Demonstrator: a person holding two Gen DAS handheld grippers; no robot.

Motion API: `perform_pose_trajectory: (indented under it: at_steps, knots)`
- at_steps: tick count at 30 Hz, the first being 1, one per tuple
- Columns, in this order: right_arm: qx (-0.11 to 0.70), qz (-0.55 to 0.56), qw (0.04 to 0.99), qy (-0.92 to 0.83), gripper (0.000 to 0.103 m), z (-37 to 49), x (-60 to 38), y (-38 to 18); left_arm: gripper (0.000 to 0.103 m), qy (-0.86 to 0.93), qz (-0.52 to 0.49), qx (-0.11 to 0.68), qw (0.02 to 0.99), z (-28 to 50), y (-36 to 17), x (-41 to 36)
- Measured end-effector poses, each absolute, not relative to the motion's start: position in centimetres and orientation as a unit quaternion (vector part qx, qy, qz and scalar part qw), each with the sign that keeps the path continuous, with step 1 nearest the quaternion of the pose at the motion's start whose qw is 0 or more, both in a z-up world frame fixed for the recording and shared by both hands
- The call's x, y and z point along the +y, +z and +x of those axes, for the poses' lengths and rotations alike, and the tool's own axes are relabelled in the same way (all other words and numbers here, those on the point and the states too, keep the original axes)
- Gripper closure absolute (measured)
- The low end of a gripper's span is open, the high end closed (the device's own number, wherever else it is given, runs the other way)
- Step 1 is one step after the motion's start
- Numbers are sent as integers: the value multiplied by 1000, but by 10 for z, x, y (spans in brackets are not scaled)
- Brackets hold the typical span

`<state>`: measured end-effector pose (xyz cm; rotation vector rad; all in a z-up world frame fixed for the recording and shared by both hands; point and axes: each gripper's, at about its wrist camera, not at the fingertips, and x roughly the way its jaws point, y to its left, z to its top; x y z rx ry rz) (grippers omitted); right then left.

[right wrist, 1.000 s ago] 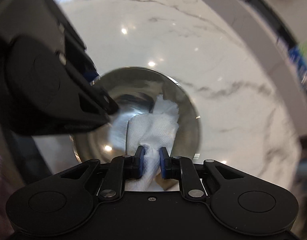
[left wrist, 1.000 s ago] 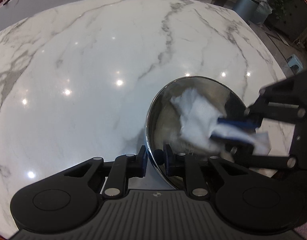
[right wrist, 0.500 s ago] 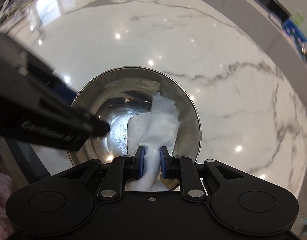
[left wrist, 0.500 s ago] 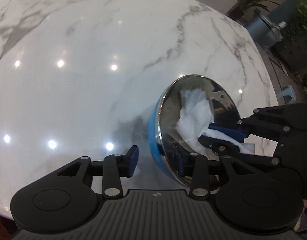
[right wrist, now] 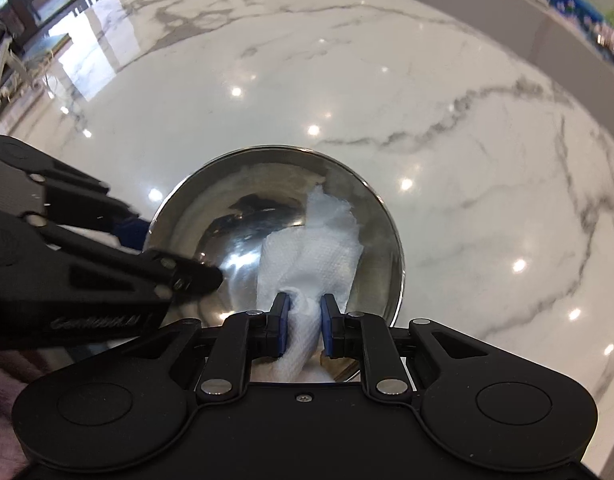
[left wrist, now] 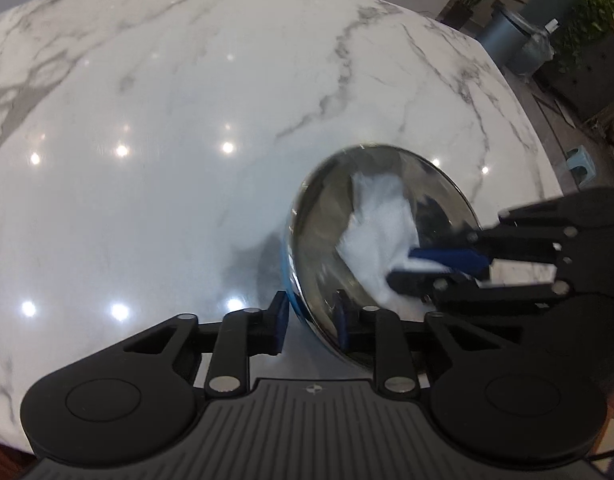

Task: Clean bowl
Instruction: 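Continue wiping the inner wall with the towel in the right gripper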

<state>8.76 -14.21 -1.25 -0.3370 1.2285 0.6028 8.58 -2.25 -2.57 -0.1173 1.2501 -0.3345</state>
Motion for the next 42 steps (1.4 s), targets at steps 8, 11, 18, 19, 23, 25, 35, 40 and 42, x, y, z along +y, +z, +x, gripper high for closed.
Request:
perform_pose_trajectory:
  at_steps: [8,11,18,19,23,25,35,40,42]
  knots:
    - [567,-175,736,325,83,75,-132,-15,93,-165,-31,583,795,92,-25,-26]
    - [557,-214,731,330,83,69,-128,-14,93,-167,-28,582,795,91,-24,-25]
    - [509,-286,754,299,88,52,-121,-15,92,-169,-22,577,799,89,-23,-25]
    - [500,-295,762,287,89,50,-121,-15,92,-168,-21,577,799,89,-23,-25]
    - [480,-306,781,257,89,49,-124,-14,91,-169,-28,578,798,88,-22,-23]
    - [484,-299,781,257,89,50,-125,-14,89,-165,-31,578,799,89,-23,-22]
    - [511,-216,791,259,89,66,-133,-17,62,-164,-147,610,761,77,-29,-9]
    - [507,-213,794,260,89,63,-134,-18,80,-155,-124,609,768,75,-27,-14]
    - [507,-211,794,262,89,64,-134,-18,81,-151,-106,605,774,74,-27,-15]
